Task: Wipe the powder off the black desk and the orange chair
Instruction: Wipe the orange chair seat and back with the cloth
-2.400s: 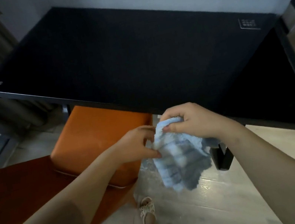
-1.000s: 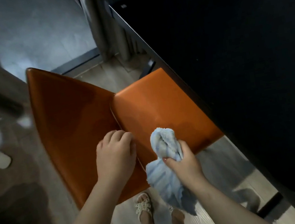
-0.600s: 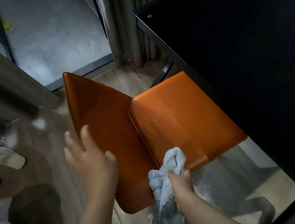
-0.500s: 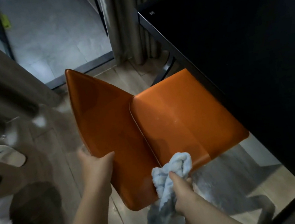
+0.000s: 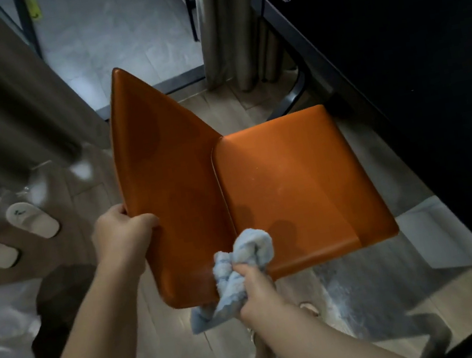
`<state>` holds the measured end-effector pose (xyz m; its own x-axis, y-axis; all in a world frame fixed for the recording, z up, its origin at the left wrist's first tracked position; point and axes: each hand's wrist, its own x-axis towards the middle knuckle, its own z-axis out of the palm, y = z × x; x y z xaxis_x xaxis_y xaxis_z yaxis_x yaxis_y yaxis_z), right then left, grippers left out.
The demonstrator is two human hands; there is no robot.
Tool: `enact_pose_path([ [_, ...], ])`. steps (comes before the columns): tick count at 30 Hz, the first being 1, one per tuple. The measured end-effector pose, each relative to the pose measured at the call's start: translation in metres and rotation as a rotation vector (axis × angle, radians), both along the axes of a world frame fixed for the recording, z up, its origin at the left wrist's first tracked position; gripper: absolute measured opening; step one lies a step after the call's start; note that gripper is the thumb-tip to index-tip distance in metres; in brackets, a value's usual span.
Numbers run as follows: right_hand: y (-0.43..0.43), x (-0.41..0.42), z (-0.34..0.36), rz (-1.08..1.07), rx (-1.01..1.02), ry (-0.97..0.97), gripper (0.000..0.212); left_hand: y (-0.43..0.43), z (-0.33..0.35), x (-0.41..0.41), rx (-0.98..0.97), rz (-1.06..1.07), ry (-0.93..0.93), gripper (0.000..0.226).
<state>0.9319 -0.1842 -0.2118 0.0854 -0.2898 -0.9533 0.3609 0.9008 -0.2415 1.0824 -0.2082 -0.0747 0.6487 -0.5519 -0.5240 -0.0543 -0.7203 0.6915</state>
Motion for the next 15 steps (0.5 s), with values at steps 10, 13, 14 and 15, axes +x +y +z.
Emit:
enact_pose_path([
  [10, 0.058, 0.062, 0.005, 0.215, 0.079, 0.003, 0.053, 0.064, 0.0, 0.063, 0.074, 0.227, -0.045, 0.044],
  [13, 0.057, 0.067, 0.005, 0.246, 0.048, 0.033, 0.053, 0.067, -0.007, 0.069, 0.103, 0.188, -0.107, 0.035],
  [14, 0.055, 0.068, 0.006, 0.28, 0.036, 0.045, 0.053, 0.067, -0.008, 0.069, 0.118, 0.167, -0.142, 0.031],
  [15, 0.053, 0.068, 0.008, 0.317, 0.028, 0.064, 0.05, 0.067, -0.008, 0.068, 0.138, 0.151, -0.182, 0.028],
])
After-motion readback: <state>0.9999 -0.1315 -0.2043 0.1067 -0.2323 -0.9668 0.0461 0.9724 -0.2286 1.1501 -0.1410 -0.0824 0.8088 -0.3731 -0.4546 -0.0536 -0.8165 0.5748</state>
